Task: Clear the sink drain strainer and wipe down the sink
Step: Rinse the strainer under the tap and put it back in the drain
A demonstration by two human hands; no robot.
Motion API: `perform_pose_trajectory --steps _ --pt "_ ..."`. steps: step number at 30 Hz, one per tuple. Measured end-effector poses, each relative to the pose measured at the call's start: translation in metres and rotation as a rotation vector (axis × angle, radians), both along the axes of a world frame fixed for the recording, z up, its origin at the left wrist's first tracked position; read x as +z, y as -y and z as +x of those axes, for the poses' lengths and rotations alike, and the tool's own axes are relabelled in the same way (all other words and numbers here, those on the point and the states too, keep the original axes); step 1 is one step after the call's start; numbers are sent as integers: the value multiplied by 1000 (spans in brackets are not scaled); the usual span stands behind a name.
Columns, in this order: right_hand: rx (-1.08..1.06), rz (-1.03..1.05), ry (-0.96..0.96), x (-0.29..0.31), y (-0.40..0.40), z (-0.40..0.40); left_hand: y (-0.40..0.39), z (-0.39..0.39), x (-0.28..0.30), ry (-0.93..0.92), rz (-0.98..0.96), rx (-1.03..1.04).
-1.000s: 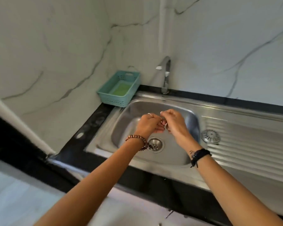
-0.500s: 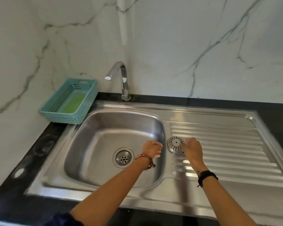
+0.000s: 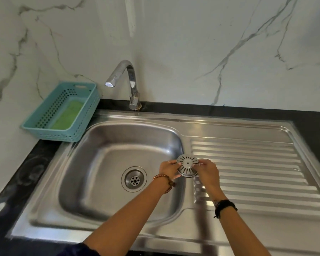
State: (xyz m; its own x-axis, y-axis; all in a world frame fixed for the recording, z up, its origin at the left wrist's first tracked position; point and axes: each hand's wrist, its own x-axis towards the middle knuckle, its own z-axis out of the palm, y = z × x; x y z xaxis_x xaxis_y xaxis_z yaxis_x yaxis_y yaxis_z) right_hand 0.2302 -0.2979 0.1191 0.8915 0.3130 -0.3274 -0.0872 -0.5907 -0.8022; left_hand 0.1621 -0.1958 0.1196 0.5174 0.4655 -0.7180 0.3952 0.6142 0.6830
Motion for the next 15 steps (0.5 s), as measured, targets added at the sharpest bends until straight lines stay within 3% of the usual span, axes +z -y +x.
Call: perform_pose_trajectory --steps 4,9,15 --pt "-31 149 -159 3 -29 -10 -37 -29 0 79 -120 79" --pt "56 316 -184 28 -113 -27 -114 -68 17 133 -80 149" --pt "202 380 32 66 -227 -19 -181 -95 37 184 -60 207"
